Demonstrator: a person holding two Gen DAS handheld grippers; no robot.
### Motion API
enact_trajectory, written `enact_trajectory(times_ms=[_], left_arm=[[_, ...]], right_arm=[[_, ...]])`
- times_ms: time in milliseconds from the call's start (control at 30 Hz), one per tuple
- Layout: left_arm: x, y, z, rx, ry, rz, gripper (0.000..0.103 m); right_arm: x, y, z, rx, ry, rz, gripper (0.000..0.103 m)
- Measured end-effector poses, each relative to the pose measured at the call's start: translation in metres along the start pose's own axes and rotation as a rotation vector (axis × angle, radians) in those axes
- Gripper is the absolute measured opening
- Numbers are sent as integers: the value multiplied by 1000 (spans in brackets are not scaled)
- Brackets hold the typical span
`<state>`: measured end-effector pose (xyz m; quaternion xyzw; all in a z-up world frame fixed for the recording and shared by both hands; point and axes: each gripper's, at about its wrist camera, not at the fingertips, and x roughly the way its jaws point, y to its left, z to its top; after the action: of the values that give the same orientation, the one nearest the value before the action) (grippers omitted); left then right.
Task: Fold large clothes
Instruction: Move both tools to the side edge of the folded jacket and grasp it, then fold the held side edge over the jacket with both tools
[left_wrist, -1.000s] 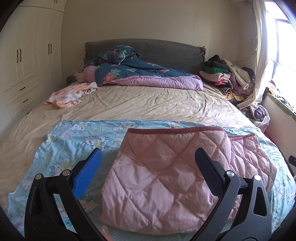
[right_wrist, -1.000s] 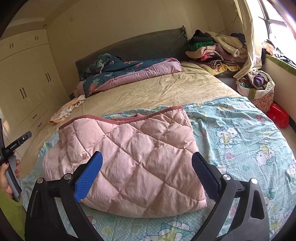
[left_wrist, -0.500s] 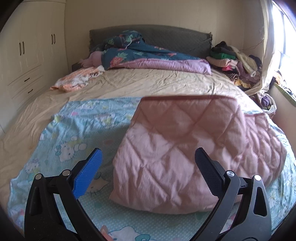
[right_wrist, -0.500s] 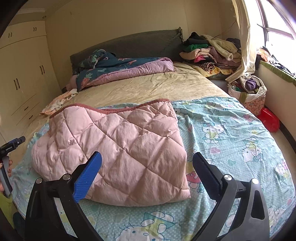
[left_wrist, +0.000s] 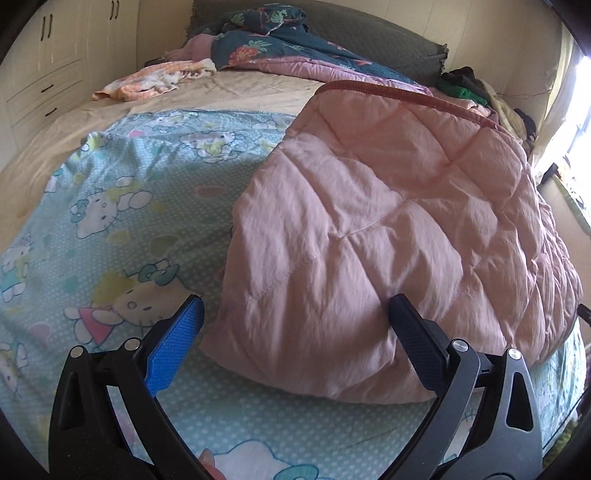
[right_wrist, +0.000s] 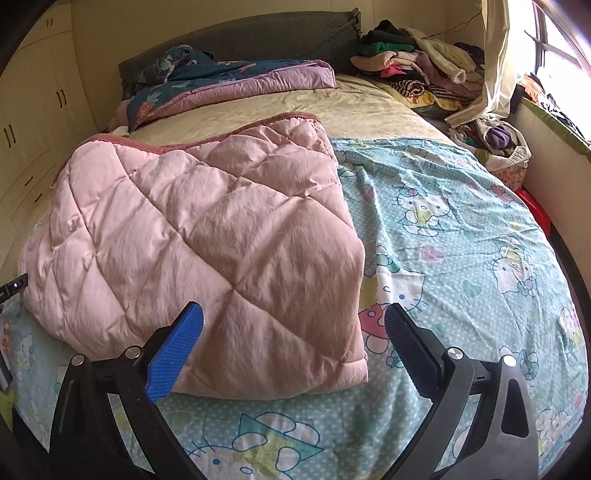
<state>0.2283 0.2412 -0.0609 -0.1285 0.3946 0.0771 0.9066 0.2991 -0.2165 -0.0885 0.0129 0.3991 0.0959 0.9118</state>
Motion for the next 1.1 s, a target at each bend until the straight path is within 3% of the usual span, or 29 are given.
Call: enact_trajectory(times_ms=[200, 500, 567, 633, 767, 833, 867, 933, 1000, 1100], left_arm=[[3, -4, 6, -3, -12, -32, 90], [6, -13, 15, 33, -28, -9, 79], [7, -15, 17, 42, -30, -7, 74], [8, -18, 17, 54, -29, -6, 62], [6, -25, 15, 92, -38, 5, 41], [4, -27, 15, 102, -45, 7, 30], [2, -28, 15, 106, -51, 5, 28], [-5, -29, 15, 106, -70, 2, 19], [-12, -30, 18, 107, -93, -11, 15], [-24, -32, 29, 117, -126, -31, 12]], right_arm=[[8, 5, 5, -6, -12, 3, 98], [15, 8, 16, -32, -20, -7, 98], [17, 8, 16, -35, -18, -5, 97], [17, 8, 14, -32, -25, 0, 97], [15, 8, 9, -43, -41, 0, 84], [13, 8, 6, -52, -49, -25, 69], [11, 7, 5, -50, -50, -24, 54], [5, 5, 3, -38, -65, 8, 41], [-4, 8, 2, -53, -97, 19, 29], [-24, 11, 9, -60, -171, 35, 21]])
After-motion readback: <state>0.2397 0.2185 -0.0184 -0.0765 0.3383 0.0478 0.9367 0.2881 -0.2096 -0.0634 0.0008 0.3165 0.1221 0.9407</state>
